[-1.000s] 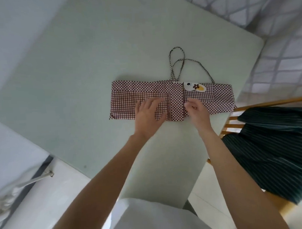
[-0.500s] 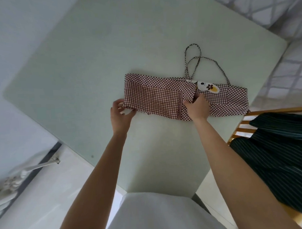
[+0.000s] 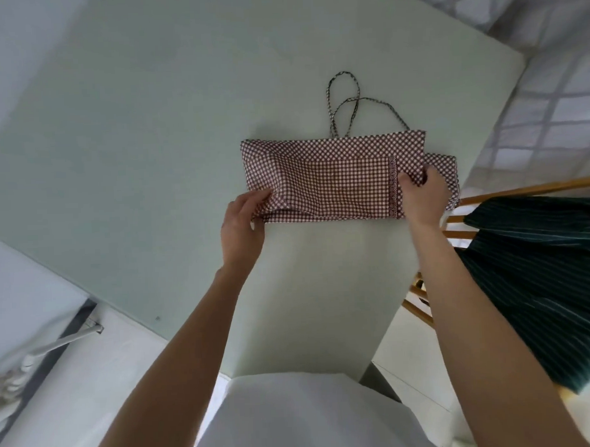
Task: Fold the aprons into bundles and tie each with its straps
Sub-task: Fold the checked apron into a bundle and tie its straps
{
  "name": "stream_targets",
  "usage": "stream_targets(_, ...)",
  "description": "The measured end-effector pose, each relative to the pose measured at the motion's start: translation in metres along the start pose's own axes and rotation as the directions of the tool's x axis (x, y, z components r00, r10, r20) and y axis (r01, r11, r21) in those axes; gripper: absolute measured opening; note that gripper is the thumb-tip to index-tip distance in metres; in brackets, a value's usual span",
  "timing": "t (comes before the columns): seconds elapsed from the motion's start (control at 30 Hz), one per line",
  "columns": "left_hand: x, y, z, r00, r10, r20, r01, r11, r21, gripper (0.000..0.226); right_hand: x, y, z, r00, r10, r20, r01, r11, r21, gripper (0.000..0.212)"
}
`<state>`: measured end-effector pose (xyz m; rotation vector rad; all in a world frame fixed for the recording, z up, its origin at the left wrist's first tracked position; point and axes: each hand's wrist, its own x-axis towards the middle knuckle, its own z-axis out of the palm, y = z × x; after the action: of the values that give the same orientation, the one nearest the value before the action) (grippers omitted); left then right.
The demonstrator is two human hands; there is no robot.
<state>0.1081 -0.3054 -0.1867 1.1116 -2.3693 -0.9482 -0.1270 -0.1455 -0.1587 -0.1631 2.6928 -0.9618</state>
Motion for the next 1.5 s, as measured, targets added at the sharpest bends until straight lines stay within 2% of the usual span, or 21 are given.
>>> stream_targets(0.07, 0.000, -0.006, 0.002, 0.982, 0.168, 0.089, -0.178, 0.977, 0.121, 0.050, 0.011, 0.021, -0.017, 0.996, 0.089, -0.032, -0.090, 0.995, -0.048, 0.037)
stream_targets(0.13, -0.001, -0.008, 0.003, 0.960, 0.231, 0.156, -0.258, 0.949, 0.183, 0.047, 0.017, 0.036, -0.028, 0.983, 0.181, -0.022, -0.181, 0.983, 0.022, 0.044)
stream_targets(0.27, 0.001, -0.009, 0.001, 0.956, 0.220, 0.195, -0.261, 0.941, 0.217, 0.047, 0.021, 0.047, -0.039, 0.974, 0.223, -0.030, -0.218, 0.970, 0.111, 0.038)
stream_targets(0.43, 0.002, 0.000, 0.005, 0.930, 0.269, 0.249, -0.327, 0.917, 0.227, 0.052, 0.026, 0.051, -0.044, 0.973, 0.160, -0.165, -0.156, 0.987, 0.039, 0.029)
stream_targets(0.57, 0.010, 0.006, 0.008, 0.915, 0.265, 0.304, -0.345, 0.904, 0.252, 0.051, 0.033, 0.060, -0.044, 0.975, 0.147, -0.166, -0.154, 0.988, -0.031, 0.025)
stream_targets(0.67, 0.012, 0.010, 0.006, 0.930, 0.202, 0.306, -0.277, 0.934, 0.227, 0.046, 0.038, 0.063, -0.044, 0.983, 0.040, -0.179, -0.056, 0.995, -0.086, 0.020)
stream_targets(0.73, 0.017, 0.011, 0.005, 0.966, 0.133, 0.221, -0.164, 0.978, 0.128, 0.040, 0.042, 0.065, -0.044, 0.985, -0.010, -0.173, -0.012, 0.992, -0.127, 0.019)
stream_targets(0.8, 0.026, 0.013, 0.005, 0.988, -0.010, 0.156, -0.004, 0.996, 0.090, 0.042, 0.045, 0.067, -0.043, 0.987, -0.022, -0.160, -0.003, 0.988, -0.152, 0.020)
stream_targets(0.9, 0.041, 0.023, 0.004, 0.957, -0.243, 0.157, 0.235, 0.970, 0.066, 0.046, 0.046, 0.066, -0.043, 0.989, -0.031, -0.146, 0.008, 0.988, -0.155, 0.021)
stream_targets(1.03, 0.053, 0.030, 0.000, 0.894, -0.385, 0.228, 0.399, 0.917, -0.018, 0.045, 0.042, 0.064, -0.040, 0.994, -0.024, -0.107, 0.016, 0.997, -0.079, 0.020)
stream_targets(1.1, 0.054, 0.027, -0.005, 0.869, -0.429, 0.246, 0.454, 0.889, -0.056, 0.043, 0.038, 0.064, -0.037, 0.994, -0.038, -0.099, 0.030, 0.996, -0.079, 0.019)
stream_targets(1.2, 0.051, 0.014, -0.023, 0.863, -0.472, 0.182, 0.492, 0.866, -0.088, 0.039, 0.027, 0.055, -0.027, 0.992, -0.114, -0.056, 0.107, 0.989, -0.106, 0.018)
stream_targets(1.37, 0.044, -0.027, -0.063, 0.832, -0.555, -0.003, 0.555, 0.832, 0.003, 0.030, -0.007, 0.026, 0.012, 0.965, -0.256, 0.048, 0.260, 0.959, -0.109, 0.015)
stream_targets(1.43, 0.041, -0.041, -0.076, 0.842, -0.539, -0.028, 0.539, 0.841, 0.043, 0.029, -0.018, 0.018, 0.022, 0.956, -0.291, 0.041, 0.294, 0.945, -0.141, 0.019)
stream_targets(1.5, 0.038, -0.046, -0.084, 0.856, -0.516, -0.024, 0.516, 0.854, 0.067, 0.029, -0.029, 0.013, 0.027, 0.920, -0.391, -0.001, 0.378, 0.891, -0.251, 0.024)
